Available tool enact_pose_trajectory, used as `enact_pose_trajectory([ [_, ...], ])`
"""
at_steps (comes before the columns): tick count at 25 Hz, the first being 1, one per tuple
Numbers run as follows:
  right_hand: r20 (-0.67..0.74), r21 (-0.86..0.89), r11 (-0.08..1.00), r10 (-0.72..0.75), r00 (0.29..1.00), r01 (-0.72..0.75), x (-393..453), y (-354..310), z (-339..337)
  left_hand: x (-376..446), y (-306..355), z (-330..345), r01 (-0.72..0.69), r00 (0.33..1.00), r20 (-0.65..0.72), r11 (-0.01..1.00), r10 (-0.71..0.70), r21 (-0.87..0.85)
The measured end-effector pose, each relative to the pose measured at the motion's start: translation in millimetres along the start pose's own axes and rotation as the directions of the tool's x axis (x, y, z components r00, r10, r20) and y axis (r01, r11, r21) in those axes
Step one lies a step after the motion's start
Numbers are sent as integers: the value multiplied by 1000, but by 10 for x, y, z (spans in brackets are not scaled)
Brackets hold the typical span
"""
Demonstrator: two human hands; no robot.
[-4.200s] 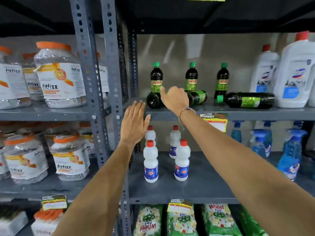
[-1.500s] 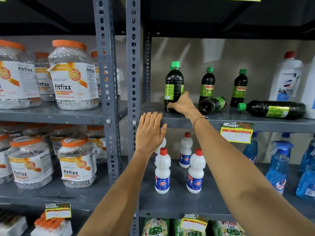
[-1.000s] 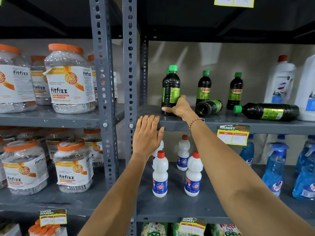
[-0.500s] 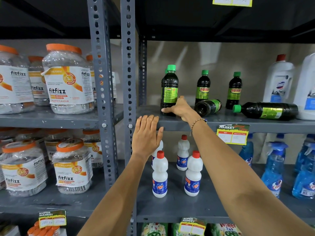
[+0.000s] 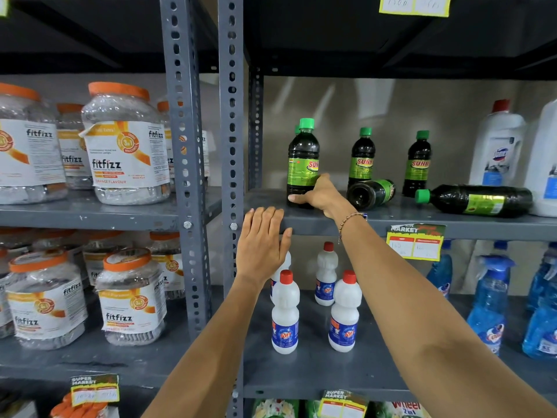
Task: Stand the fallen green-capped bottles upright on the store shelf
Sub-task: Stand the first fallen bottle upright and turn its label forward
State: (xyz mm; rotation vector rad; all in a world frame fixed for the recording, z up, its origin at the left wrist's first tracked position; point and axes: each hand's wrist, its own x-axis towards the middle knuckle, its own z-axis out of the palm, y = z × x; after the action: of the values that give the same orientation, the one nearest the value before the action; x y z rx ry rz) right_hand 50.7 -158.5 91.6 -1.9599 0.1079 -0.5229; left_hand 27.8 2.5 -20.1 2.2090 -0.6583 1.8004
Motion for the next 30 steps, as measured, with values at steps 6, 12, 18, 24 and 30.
enact_pose_trajectory([
  [6,18,0,1000,13,1000,-13,23,9,-19,13,6,-23,1,1000,15,1000,-1,-10],
  [12,38,-2,999,44,998,-44,-6,-28,-28,9,1,-34,-1,1000,28,1000,2,-14],
  [18,-7,-45,999,22,1000,-23,-44,-33,-26,8,-6,-37,-15,1000,25,1000,15,-14],
  [24,47,-52,998,23,999,-20,58,45,-47,16,3,-64,-4,997,73,999,7,-36],
  [30,86,-17,1000,6,996,-5,290,231,-53,44,90,-123,57,997,59,997,-53,-59],
])
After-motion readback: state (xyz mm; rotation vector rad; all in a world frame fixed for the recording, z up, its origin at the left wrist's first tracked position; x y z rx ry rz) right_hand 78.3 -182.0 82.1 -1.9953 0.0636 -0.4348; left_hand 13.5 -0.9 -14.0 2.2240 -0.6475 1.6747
